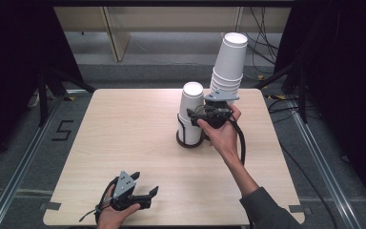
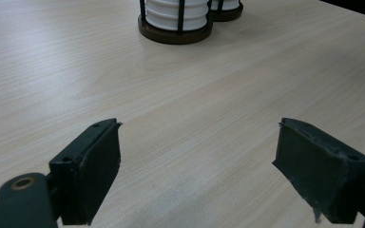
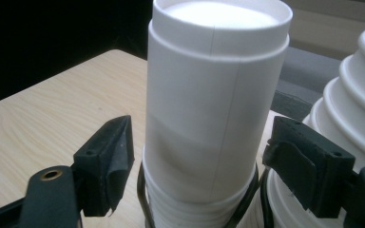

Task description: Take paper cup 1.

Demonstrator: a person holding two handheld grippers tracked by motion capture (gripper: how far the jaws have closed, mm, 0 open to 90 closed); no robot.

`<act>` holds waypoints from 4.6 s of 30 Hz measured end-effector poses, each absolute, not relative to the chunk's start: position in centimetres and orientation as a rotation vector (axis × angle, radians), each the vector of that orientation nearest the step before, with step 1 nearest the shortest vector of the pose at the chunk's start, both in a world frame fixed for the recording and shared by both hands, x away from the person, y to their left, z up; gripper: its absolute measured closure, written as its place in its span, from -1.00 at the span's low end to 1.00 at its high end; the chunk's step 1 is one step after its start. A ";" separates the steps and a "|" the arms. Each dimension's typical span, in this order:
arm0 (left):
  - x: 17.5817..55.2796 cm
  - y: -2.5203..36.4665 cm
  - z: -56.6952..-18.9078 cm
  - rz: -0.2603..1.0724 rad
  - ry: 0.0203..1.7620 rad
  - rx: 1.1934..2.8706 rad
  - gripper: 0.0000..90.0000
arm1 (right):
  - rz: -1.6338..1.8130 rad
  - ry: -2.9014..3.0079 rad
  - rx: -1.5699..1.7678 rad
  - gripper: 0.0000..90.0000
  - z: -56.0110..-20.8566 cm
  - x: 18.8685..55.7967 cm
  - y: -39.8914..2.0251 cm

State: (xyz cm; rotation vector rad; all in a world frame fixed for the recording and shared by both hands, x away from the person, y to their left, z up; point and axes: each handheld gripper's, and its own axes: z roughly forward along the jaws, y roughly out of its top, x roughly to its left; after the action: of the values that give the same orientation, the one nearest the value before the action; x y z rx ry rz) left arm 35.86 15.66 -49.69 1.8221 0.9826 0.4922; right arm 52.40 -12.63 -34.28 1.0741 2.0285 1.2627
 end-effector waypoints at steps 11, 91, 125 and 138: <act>35.8 15.7 -49.7 0.491 0.983 1.829 -0.67 | 1.230 2.011 1.105 -0.49 -34.2 53.9 -11.6; 35.8 15.6 -49.7 0.479 0.973 1.829 -0.67 | 1.529 2.068 0.839 -0.54 -26.8 45.7 -10.2; 35.4 15.7 -49.2 0.485 0.920 1.743 -0.67 | 1.520 2.282 0.842 -0.54 -37.7 42.5 -10.1; 35.5 15.6 -49.1 0.476 0.895 1.722 -0.67 | 1.517 2.346 0.823 -0.54 -40.0 41.9 -10.3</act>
State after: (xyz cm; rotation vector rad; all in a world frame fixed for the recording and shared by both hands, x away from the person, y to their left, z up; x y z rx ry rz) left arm 35.49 15.64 -49.11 1.7219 0.8951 0.4761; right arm 41.87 -10.26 -40.02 0.8228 2.3463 1.5166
